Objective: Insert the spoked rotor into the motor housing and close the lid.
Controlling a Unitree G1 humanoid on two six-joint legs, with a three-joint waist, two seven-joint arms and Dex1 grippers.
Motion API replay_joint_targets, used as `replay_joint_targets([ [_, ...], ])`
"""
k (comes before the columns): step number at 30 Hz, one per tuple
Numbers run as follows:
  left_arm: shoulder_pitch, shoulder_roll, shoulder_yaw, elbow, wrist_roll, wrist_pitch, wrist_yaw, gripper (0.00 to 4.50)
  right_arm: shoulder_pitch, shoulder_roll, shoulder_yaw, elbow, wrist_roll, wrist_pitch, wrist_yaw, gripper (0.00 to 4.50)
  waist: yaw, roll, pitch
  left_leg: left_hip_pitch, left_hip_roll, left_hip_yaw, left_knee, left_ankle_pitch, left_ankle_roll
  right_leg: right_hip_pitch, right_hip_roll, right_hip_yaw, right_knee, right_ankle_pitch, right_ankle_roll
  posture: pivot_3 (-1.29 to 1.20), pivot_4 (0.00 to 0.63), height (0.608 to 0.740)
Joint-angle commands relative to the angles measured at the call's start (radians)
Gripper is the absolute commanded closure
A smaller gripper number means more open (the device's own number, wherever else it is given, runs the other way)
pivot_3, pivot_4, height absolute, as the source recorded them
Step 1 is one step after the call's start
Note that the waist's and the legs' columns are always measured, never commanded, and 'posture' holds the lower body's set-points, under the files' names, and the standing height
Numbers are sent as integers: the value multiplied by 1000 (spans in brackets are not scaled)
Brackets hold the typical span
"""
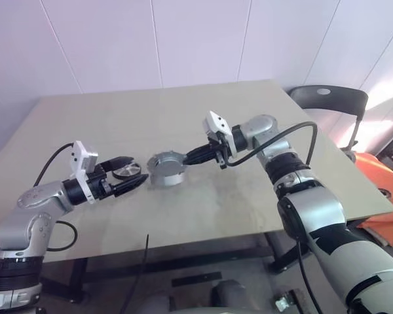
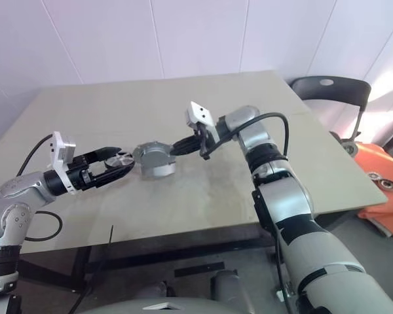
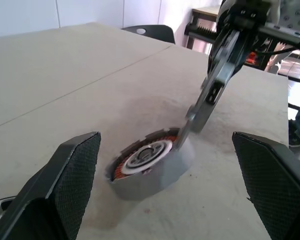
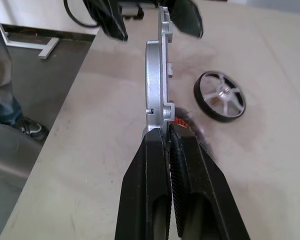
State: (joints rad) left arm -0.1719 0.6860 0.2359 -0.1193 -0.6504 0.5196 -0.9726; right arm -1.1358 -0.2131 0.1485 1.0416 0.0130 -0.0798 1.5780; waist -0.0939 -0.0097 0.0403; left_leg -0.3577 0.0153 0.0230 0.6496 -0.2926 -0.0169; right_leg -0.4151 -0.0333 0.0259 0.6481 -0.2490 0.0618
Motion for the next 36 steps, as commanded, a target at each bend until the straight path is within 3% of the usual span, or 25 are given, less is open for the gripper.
replay_joint_targets([
  [1, -4, 7, 17, -21, -6, -9, -1, 18, -16, -7, -1, -33, 5, -39, -18, 4480, 0, 0, 0, 0, 0, 0, 0, 0, 0, 0, 0, 0, 0, 0, 0, 0, 0, 740],
  [11, -1, 12, 21, -23, -6, -5, 1, 18, 30, -61, 110, -2, -37, -82, 36, 4480, 0, 0, 0, 3, 0, 0, 1, 0, 0, 2, 0, 0, 1, 0, 0, 0, 0, 740],
  [28, -3, 13, 19, -12, 0, -8, -10, 18, 46, -51, 129, 58, -96, -130, 16, 4480, -2, 0, 0, 5, 0, 0, 2, 0, 0, 4, 1, 0, 2, 0, 0, 0, 0, 740],
  [29, -3, 13, 20, -13, 0, -8, -10, 18, 45, -51, 129, 60, -102, -149, -2, 3960, -2, 0, 0, 4, 0, 0, 2, 0, 0, 4, 1, 0, 2, 0, 0, 0, 0, 740],
  [31, -2, 12, 20, -15, 0, -8, -10, 18, 38, -45, 122, 69, -111, -174, -49, 3412, -1, 0, 0, 4, 0, 0, 2, 0, 0, 3, 1, 0, 1, 0, 0, 0, 0, 740],
  [36, -3, 12, 21, -15, -1, -7, -9, 18, 14, -63, 118, 97, -121, -171, -36, 3412, 0, 0, 0, 2, 0, 0, 2, 0, 0, 3, 1, 0, 1, 0, 0, 0, 0, 740],
])
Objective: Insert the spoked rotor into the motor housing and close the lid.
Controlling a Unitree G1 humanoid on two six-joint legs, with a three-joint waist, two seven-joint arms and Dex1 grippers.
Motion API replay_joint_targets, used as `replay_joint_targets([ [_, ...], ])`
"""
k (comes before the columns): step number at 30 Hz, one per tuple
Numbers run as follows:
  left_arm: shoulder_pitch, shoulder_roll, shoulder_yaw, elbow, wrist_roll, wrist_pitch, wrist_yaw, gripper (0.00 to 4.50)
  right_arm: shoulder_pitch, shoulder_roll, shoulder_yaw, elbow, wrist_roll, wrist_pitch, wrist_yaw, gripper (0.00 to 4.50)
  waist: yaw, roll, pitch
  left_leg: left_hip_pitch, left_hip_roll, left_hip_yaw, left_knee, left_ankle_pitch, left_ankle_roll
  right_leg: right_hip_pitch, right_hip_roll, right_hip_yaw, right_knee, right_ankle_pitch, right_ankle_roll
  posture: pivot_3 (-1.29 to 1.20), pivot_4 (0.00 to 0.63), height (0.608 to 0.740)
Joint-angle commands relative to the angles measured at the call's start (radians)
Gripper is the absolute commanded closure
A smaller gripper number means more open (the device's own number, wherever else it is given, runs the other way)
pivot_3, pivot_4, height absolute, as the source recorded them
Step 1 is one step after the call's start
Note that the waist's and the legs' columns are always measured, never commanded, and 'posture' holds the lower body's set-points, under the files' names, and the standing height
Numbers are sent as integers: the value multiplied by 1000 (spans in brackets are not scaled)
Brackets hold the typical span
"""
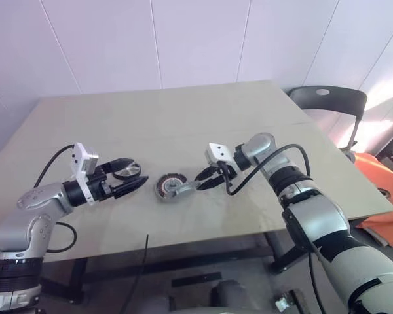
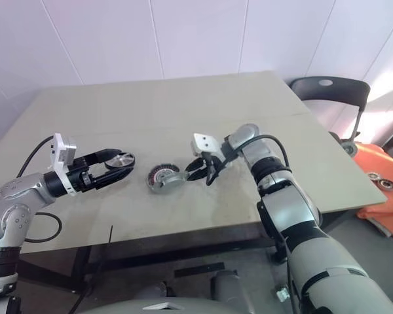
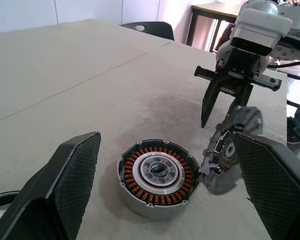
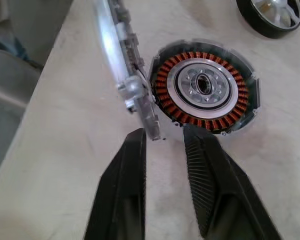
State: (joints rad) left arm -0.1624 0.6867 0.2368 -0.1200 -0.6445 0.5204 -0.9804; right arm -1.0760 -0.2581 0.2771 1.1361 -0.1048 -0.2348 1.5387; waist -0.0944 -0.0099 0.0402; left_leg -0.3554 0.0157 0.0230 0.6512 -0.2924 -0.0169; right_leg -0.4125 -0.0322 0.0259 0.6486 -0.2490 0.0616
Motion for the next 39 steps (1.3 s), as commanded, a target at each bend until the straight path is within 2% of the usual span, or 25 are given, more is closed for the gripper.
replay_joint_targets([
  [1, -13, 11, 21, -13, -7, -8, -2, 18, -47, -23, -8, 6, -7, -17, 10, 3412, 0, 0, 0, 0, 0, 0, 0, 0, 0, 0, 0, 0, 0, 0, 0, 0, 0, 740],
  [11, -16, 9, 15, -15, -6, -6, -1, 18, 0, -100, 42, 19, -77, -63, 71, 3412, 1, 0, 0, 0, 0, 0, 0, 0, 0, 0, 0, 0, 0, 0, 0, 0, 0, 740],
  [14, -12, 12, 18, -15, -6, -5, -3, 18, 19, -128, 105, -5, 16, -1, 76, 3412, 0, 0, 0, 0, 0, 0, 0, 0, 0, 0, 0, 0, 0, 0, 0, 0, 0, 740],
  [18, -6, 13, 16, -16, -4, -5, -4, 18, 52, -160, 199, -243, 362, 429, 76, 3412, -2, 0, 0, 1, 0, 0, 0, 0, 0, 0, 0, 0, 1, 0, 0, 0, 0, 740],
  [21, -9, 13, 13, -12, -2, -6, -8, 18, 69, -142, 211, -327, 444, 646, 76, 3412, 0, 0, 0, 1, 1, -1, 0, 0, 0, 0, 1, 0, 1, 0, 0, 0, 0, 740],
  [24, -16, 12, 8, -15, -2, 0, -3, 18, 89, -118, 205, -372, 454, 755, 76, 3412, 4, 0, 0, 1, 1, -1, 1, 0, 0, 0, 1, -1, 1, 0, 0, 0, 0, 740],
  [29, -9, 21, 10, -16, -1, 3, -7, 18, 150, -105, 242, -414, 391, 798, 76, 3412, 33, 0, 0, -1, 0, -1, 1, 0, 0, -1, 0, -1, -1, 0, 0, 0, 0, 740],
  [34, 4, 29, 18, -18, -5, 1, -9, 18, 164, -78, 253, -374, 359, 838, 69, 3412, 39, 0, 0, -2, 0, 0, 1, 0, 0, -1, 1, -1, 0, 0, 0, 0, 0, 740],
  [39, 13, 29, 22, -25, -8, 3, -3, 18, 163, 22, 180, -274, 330, 852, -55, 3412, 32, -1, 0, -1, 0, 0, 1, 0, 0, -1, 4, -1, 1, 0, 0, 0, 0, 740],
])
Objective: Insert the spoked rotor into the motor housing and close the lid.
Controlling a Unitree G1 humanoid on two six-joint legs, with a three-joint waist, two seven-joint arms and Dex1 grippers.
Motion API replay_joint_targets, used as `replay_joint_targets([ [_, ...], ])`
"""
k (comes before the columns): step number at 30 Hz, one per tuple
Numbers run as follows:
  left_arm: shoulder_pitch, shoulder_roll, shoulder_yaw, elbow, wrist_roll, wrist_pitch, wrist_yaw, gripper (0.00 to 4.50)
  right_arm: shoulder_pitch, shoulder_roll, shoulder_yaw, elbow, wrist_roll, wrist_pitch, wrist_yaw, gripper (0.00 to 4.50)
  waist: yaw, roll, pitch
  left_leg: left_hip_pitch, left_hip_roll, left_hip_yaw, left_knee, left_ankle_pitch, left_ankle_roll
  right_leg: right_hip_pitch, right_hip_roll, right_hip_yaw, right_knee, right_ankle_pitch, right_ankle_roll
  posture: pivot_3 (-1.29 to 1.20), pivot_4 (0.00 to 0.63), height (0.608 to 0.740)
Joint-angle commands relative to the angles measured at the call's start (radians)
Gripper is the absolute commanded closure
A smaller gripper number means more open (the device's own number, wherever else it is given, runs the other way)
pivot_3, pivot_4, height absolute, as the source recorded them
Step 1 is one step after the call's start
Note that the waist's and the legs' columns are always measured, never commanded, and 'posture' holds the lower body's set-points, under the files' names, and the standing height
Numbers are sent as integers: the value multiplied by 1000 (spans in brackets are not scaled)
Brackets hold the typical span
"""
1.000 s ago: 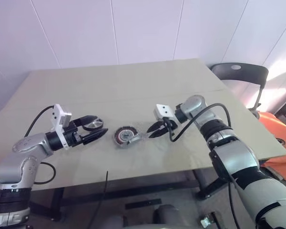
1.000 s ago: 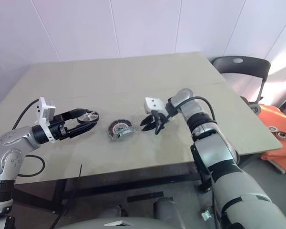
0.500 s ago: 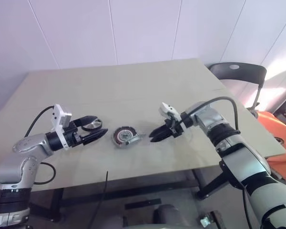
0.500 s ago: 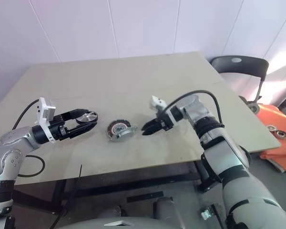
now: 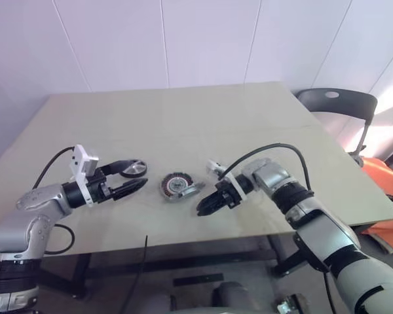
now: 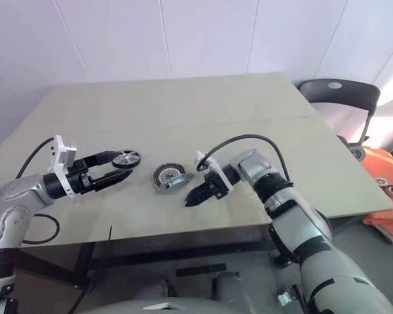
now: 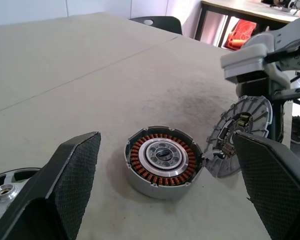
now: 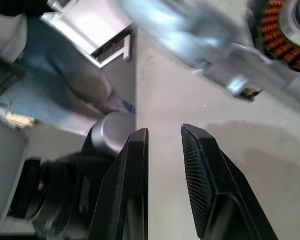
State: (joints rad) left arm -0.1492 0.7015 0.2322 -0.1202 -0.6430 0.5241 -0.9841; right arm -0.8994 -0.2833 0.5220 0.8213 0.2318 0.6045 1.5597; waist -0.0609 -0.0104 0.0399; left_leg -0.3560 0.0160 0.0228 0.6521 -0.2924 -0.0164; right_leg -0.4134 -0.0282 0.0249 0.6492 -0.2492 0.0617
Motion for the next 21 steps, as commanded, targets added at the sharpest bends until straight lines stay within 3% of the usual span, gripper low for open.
replay_joint_targets([
  [1, 1, 15, 27, -29, -10, 1, 3, 18, -14, 70, -83, 66, -12, 18, -116, 3412, -2, 0, 0, 0, 0, 0, 0, 0, 0, 0, 0, 0, 0, 0, 0, 0, 0, 740],
  [9, 4, 20, 32, -38, -14, 9, 8, 18, -11, 159, -198, 186, -59, -14, -315, 3412, -11, -4, -2, 3, 0, 0, 1, 0, 0, 3, -1, 0, 0, 0, 0, 0, 0, 740],
  [21, -29, 21, 19, -14, -5, 9, 0, 18, -32, 129, -232, 213, -116, -81, -270, 3412, -8, -4, -2, 6, 0, 0, 8, 0, 0, 9, 2, 0, 0, 0, 0, 0, 0, 740],
])
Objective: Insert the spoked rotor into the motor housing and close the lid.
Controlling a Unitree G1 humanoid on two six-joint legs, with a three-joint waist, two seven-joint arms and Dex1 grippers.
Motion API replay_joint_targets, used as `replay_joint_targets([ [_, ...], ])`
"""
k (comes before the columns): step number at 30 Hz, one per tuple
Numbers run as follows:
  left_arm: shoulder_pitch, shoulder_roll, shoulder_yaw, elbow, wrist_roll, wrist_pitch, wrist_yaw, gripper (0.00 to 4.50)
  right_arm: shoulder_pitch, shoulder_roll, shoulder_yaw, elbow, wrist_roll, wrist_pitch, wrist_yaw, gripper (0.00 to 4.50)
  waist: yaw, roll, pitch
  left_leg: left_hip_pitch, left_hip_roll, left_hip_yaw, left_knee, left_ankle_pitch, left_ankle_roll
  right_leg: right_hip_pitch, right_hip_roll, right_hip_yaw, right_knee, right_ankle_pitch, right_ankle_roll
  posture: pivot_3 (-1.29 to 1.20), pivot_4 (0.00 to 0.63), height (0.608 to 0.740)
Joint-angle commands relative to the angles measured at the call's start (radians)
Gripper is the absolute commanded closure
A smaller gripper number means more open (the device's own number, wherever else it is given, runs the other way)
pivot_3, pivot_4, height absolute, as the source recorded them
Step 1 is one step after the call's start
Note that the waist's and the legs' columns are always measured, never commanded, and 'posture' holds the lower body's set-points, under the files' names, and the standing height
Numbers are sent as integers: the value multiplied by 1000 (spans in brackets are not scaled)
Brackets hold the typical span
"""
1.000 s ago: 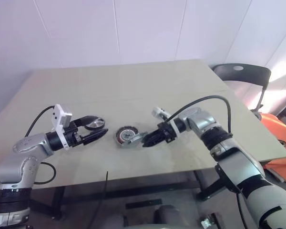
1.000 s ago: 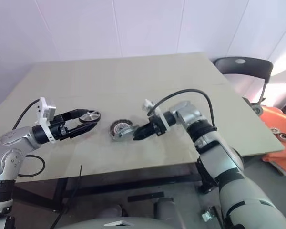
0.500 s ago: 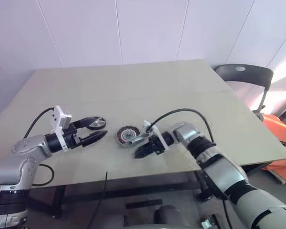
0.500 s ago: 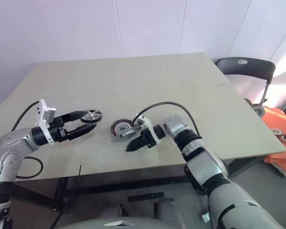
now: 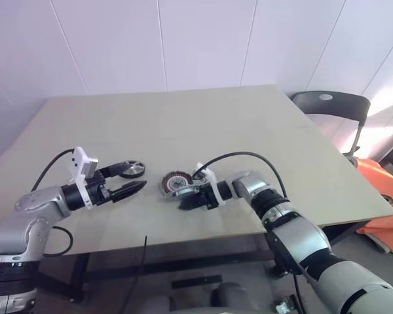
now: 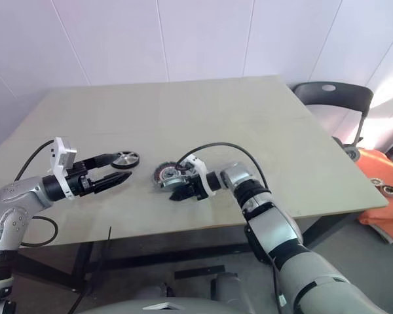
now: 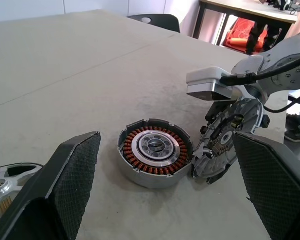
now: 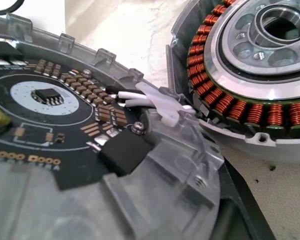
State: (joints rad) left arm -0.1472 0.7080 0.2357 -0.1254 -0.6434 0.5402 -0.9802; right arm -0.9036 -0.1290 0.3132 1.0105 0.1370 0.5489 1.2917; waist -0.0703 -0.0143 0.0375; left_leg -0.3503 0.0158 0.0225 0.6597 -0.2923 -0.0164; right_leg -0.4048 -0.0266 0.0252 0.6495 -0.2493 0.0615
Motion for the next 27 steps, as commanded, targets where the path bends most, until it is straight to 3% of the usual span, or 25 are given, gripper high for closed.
replay_joint_targets([
  [1, -37, 14, 13, -3, -3, -8, -6, 18, -31, -29, -25, 30, -27, -35, -3, 3412, 1, 0, 0, -1, 0, 0, 1, 0, 0, 0, 0, 0, 0, 0, 0, 0, 0, 740],
  [18, -76, 5, -13, 45, 7, -21, -29, 18, -36, -111, -174, 74, -19, -60, -80, 3412, -1, 2, 1, -5, 0, -1, 2, 0, 1, -4, 0, 0, 0, 0, 1, 0, 0, 740],
  [22, -88, 7, -22, 49, 6, -16, -37, 18, 17, -144, -104, -38, -24, 23, 126, 3412, 1, 2, 1, -6, 0, -1, 1, -1, 1, -4, 0, 0, -1, 0, 1, 0, 0, 740],
  [27, -63, 16, -25, 32, -1, -10, -62, 18, 29, -169, -108, -96, -6, 77, 190, 3412, 1, 2, 2, -6, -1, 0, 1, -1, 2, -4, 0, 0, -1, 0, 2, 0, 0, 740],
])
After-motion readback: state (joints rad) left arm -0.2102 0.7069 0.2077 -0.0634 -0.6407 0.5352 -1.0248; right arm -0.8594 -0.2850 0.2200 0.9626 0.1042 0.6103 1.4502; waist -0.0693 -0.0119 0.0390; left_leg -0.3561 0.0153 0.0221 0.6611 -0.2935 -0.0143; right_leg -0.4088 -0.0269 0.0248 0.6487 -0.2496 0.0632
